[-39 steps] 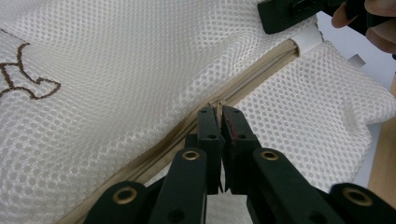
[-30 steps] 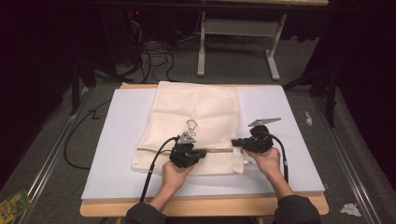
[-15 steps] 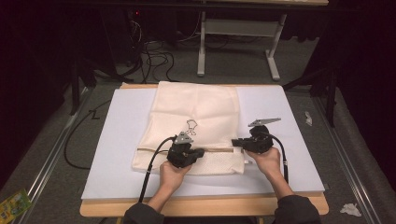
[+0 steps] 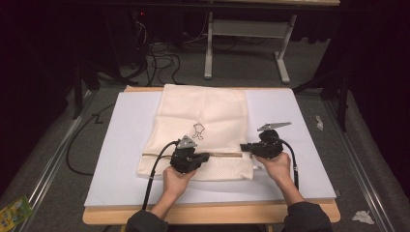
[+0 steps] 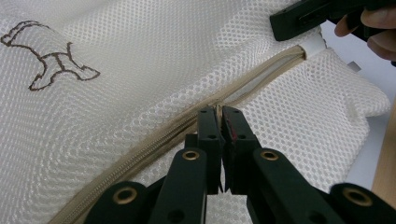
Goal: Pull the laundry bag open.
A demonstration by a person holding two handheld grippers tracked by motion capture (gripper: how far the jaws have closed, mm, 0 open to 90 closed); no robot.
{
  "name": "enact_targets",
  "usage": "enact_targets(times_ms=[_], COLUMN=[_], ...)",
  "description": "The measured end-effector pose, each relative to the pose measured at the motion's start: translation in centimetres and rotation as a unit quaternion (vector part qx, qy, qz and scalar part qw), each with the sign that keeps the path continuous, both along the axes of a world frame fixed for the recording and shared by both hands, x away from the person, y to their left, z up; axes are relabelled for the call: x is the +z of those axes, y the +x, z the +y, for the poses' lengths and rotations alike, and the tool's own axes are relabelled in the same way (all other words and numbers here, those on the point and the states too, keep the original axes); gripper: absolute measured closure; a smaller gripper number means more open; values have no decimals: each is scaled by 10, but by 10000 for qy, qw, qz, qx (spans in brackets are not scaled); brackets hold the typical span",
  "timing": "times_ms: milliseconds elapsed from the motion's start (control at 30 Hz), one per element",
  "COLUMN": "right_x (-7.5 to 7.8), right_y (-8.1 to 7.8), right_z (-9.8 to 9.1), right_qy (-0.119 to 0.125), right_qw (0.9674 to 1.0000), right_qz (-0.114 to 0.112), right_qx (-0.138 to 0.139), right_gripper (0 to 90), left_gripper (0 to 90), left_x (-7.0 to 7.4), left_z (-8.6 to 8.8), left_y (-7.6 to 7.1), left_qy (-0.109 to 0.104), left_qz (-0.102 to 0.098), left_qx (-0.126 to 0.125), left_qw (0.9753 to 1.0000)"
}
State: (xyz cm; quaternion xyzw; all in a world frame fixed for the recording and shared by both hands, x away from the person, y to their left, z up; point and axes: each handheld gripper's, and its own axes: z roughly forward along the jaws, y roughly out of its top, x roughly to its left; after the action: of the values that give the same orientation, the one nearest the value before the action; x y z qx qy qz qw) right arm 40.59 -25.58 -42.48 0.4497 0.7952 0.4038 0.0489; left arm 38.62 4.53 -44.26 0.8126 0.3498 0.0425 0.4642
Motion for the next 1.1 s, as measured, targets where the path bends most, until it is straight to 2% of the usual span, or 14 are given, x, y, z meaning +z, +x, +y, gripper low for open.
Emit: enact_targets(times_ms=[1000,1100], right_x=[-1,-1], right_y=[0,1], right_z=[-2,-2], right_qy=[-46,-58], right_qw=[10000,10000], right_qz=[-31,-39], right_qx=[-53,-48], right_gripper=[890,890], left_gripper=[871,870], left_x=[5,5], left_z=[16,17], left_y=[-1,-1], left_qy=[66,14], left_qz=[-103,-93], left_qx=[140,150], left_qw=[9998,9998])
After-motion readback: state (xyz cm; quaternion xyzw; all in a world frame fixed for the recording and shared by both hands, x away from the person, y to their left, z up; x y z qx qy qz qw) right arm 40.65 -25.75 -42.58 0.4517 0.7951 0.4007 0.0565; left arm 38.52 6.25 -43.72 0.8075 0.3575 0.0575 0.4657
